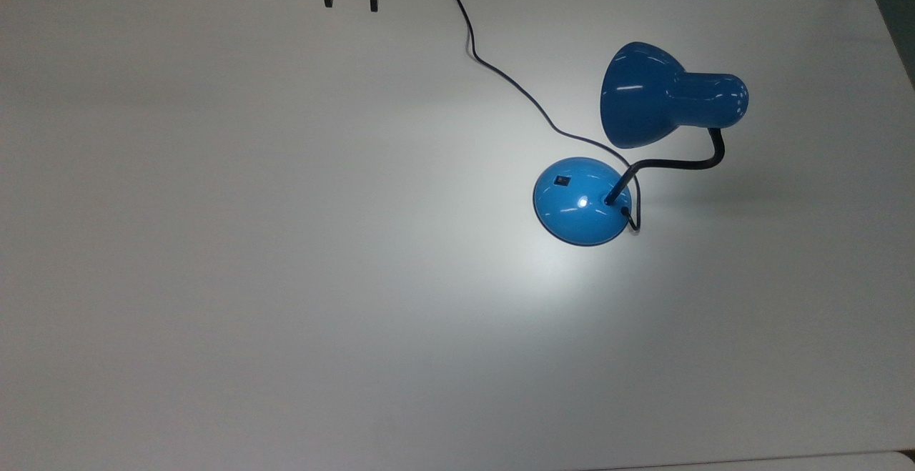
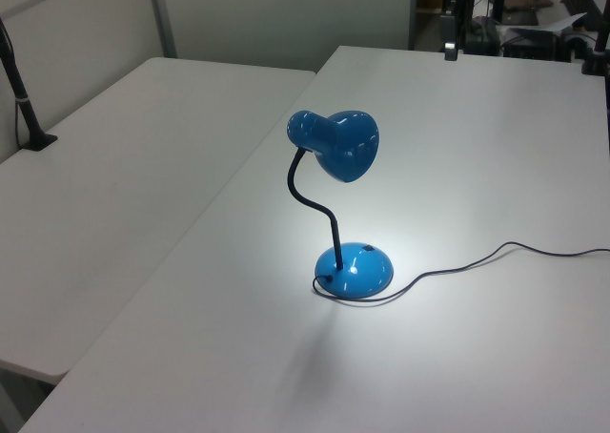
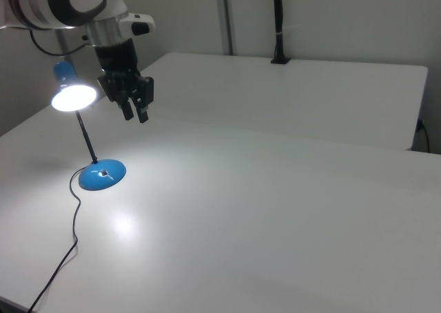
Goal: Turn off the lamp
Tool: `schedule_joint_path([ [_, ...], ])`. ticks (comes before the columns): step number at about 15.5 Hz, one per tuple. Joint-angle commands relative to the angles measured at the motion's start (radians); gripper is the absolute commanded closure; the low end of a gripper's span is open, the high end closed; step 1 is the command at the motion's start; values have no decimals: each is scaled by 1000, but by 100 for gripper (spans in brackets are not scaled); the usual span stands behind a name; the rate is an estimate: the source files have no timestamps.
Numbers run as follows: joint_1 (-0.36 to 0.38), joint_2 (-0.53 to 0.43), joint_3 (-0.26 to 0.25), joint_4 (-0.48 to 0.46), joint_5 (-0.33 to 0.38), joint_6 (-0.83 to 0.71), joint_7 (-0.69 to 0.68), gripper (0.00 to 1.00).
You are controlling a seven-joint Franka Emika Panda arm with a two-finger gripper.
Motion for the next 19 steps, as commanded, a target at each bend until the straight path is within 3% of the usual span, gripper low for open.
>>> schedule_joint_path([
  [1,5,-2,-2,2,-4,-12,3,90],
  [3,5,-2,-2,2,-3,-12,0,100],
  [11,16,12,9,-22,-1,27,-19,100],
  [15,100,35,12,-125,-3,177,-20,100],
  [19,175,38,13,-280,-4,435,-20,100],
])
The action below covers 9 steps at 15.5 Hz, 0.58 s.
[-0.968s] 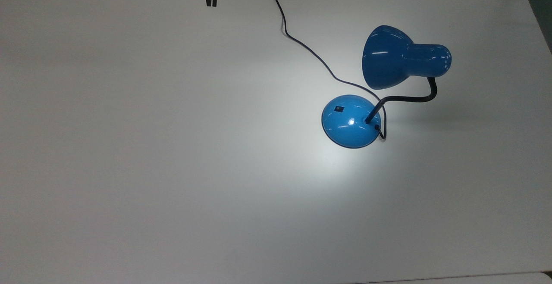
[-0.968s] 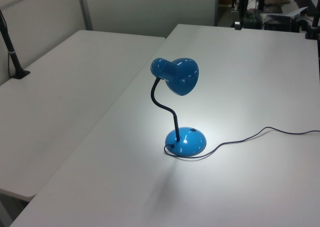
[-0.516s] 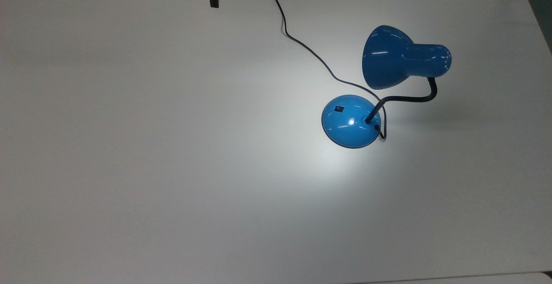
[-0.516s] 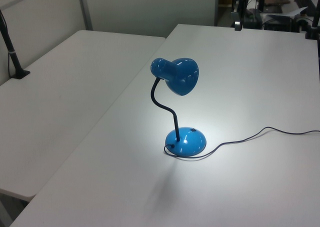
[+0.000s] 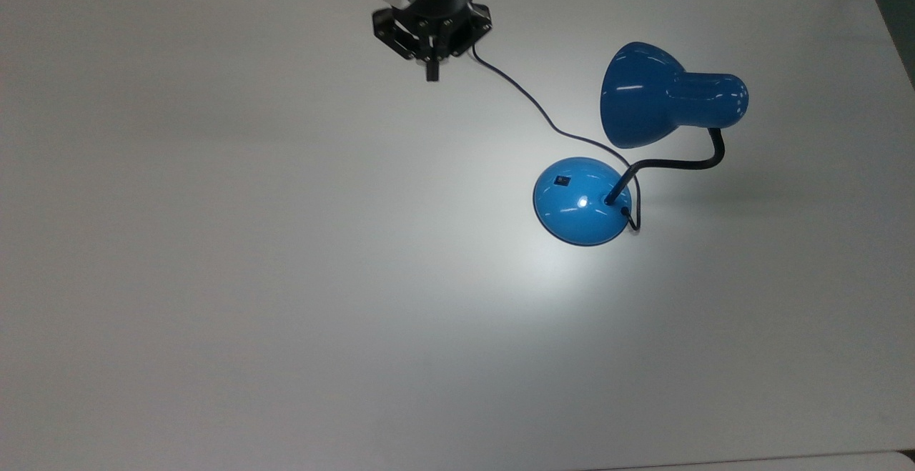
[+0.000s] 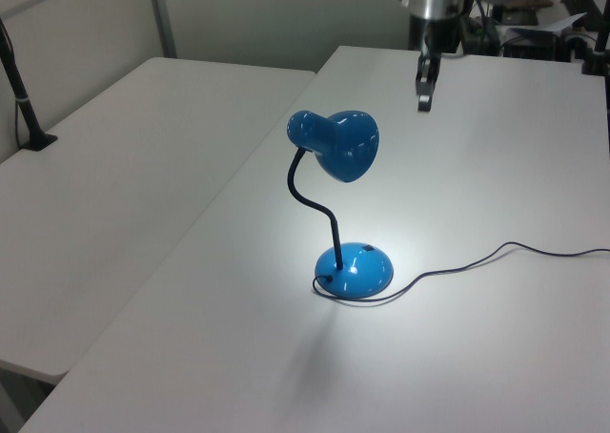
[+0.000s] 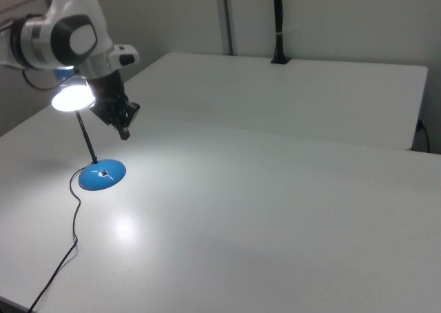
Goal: Turn off the lamp
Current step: 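Move the gripper toward the switch on the blue lamp base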
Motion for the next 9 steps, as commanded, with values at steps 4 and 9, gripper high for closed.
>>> schedule_joint_path([
  [4,79,32,16,-175,-4,329,-53,100],
  [9,79,105,64,-214,-1,479,-189,100],
])
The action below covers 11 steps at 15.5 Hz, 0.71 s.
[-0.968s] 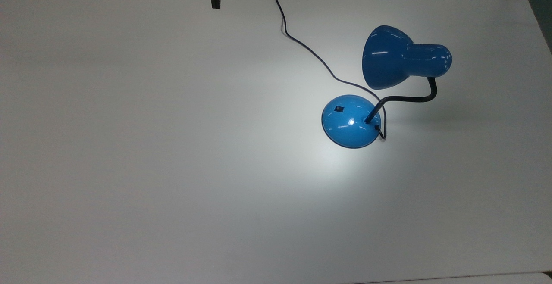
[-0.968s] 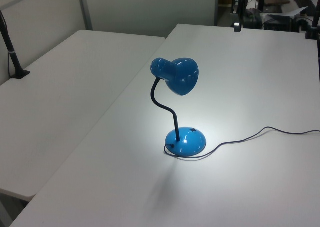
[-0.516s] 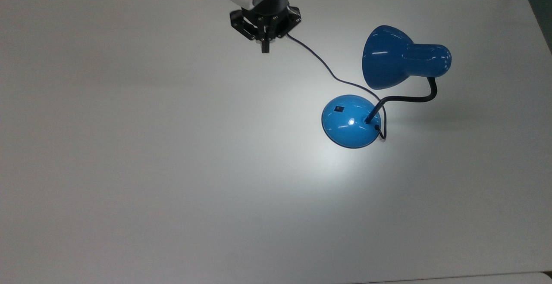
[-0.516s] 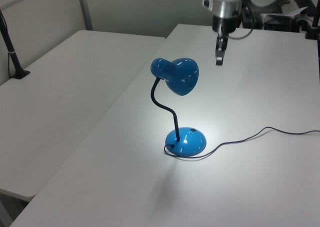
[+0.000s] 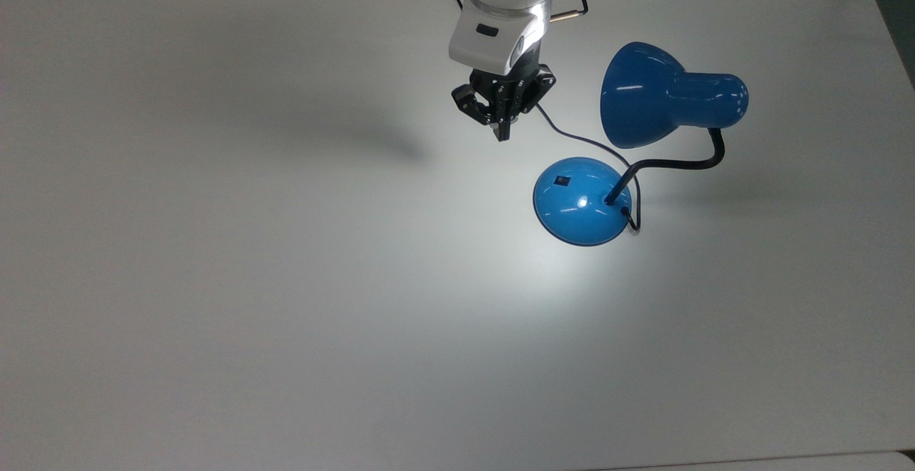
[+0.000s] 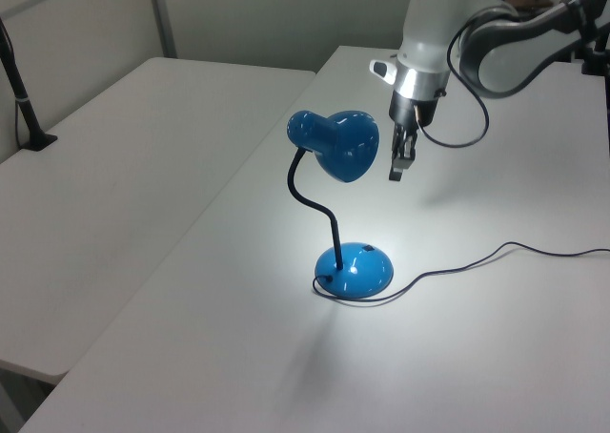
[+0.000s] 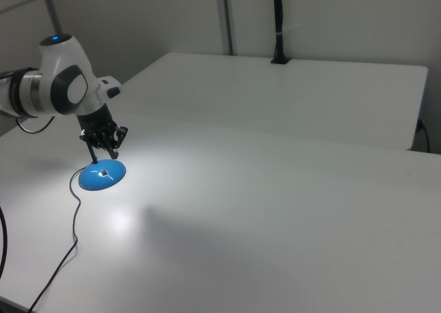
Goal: Turn off the lamp
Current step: 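Move the gripper toward the switch on the blue lamp base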
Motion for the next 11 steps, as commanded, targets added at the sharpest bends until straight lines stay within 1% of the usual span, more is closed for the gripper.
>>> schedule_joint_path([
  [1,2,52,26,-19,-1,99,-105,100],
  [3,-4,81,55,-21,-1,160,-129,100],
  [6,2,112,61,-19,-1,205,-131,100],
  [8,-1,135,84,-21,-3,223,-137,100],
  [11,-2,163,87,-18,-4,269,-142,100],
])
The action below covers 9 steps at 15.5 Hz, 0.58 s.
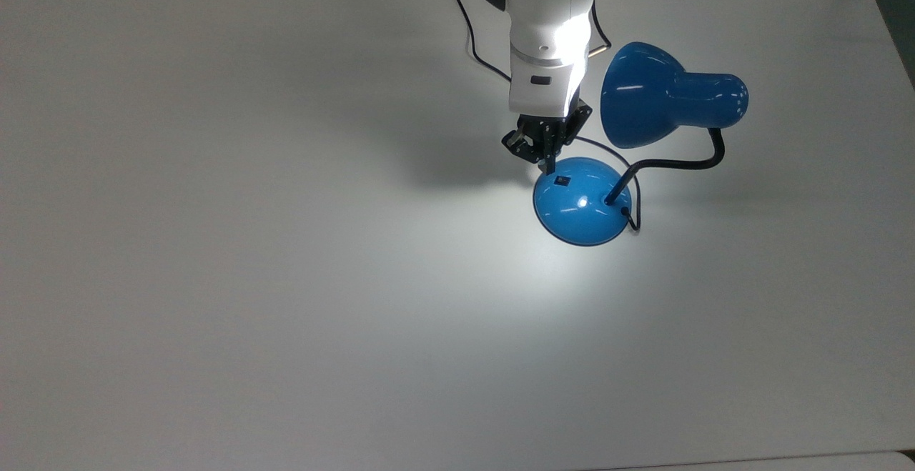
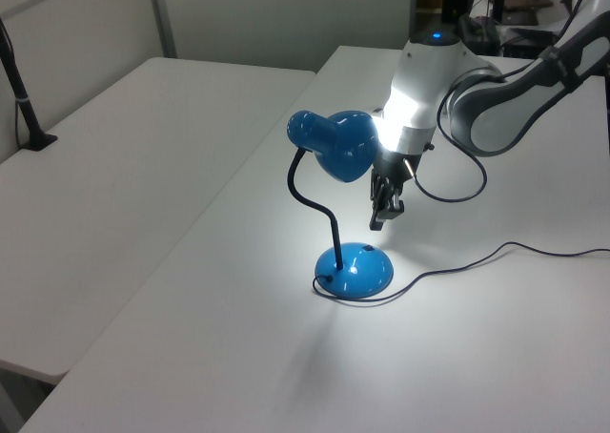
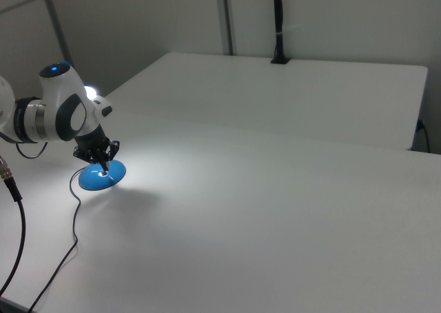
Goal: Turn off the lamp
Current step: 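Press down on the switch on the lamp base with the gripper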
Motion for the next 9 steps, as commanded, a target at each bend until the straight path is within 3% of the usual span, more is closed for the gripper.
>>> schedule_joint_path([
  [1,-3,26,9,-6,-3,63,-25,100],
  [9,-5,54,14,-3,-4,67,-25,100],
])
